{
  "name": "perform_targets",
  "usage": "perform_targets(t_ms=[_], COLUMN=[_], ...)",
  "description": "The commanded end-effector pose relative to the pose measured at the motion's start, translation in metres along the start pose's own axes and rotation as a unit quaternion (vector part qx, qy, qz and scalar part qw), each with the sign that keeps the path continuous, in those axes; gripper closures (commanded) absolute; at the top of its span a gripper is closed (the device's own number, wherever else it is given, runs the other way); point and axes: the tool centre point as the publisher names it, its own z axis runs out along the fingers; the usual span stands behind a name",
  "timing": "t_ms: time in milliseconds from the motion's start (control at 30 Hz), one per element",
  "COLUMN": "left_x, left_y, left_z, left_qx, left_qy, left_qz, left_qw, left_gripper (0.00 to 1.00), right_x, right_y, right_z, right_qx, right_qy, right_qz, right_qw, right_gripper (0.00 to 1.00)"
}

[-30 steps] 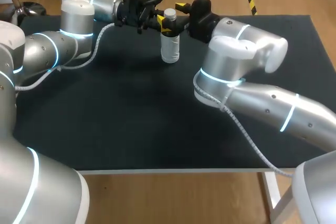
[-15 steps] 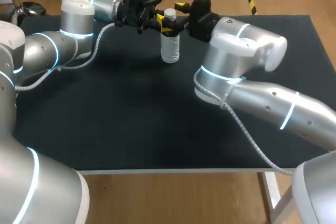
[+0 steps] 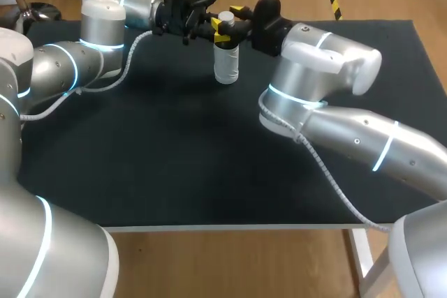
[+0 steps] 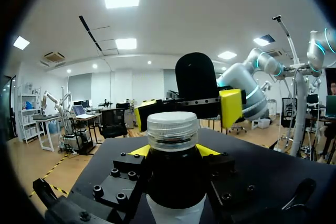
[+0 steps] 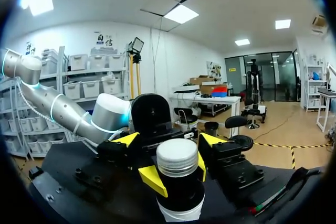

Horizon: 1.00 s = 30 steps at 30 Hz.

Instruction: Unscrew the bottle cap

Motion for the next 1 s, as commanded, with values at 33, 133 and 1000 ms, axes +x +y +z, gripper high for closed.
perform_targets(t_ms=[33,133,1000], left_x=[-0.007,-0.007,-0.007], left_y=[0.003,0.003,0.003], left_z=[-0.002,-0.002,-0.002], left_qx=[0.003,0.003,0.003], left_qy=[0.056,0.056,0.056], left_qz=[0.000,0.000,0.000], left_qw=[0.998,0.998,0.998], left_gripper=[1.00,1.00,1.00], right_x=[-0.002,-0.003,-0.014], right_y=[-0.002,-0.002,0.006], right_z=[0.001,0.001,-0.006], right_qx=[-0.004,-0.006,-0.036], right_qy=[0.003,0.008,0.350], right_qz=[0.000,0.000,-0.050], right_qw=[1.000,1.000,0.935], right_gripper=[1.00,1.00,1.00])
